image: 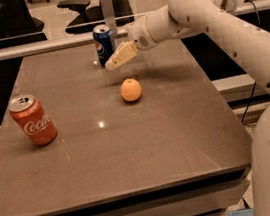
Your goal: Move pepsi can near coke can
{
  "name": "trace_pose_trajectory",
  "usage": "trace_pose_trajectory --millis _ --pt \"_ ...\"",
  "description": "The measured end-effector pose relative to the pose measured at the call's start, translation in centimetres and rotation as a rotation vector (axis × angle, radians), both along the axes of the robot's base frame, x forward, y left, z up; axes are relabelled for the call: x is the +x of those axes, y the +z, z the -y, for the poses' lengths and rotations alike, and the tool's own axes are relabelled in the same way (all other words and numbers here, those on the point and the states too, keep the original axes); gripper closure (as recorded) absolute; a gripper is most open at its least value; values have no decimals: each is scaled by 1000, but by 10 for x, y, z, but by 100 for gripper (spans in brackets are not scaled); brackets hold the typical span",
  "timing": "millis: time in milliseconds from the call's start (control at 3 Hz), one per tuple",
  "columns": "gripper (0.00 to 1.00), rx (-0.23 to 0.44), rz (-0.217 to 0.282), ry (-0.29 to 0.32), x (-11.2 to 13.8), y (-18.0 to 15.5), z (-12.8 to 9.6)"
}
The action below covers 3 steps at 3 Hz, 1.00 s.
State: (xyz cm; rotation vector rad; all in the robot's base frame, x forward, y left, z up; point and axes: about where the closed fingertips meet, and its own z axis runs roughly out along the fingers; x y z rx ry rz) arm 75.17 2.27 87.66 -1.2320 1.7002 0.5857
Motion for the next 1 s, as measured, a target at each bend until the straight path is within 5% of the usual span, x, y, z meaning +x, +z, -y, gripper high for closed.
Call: trace_pose_trajectory --millis 333,1000 --pt "0 48 2 -24 21 -8 -12" --pt "41 118 -26 -16 35 -12 -48"
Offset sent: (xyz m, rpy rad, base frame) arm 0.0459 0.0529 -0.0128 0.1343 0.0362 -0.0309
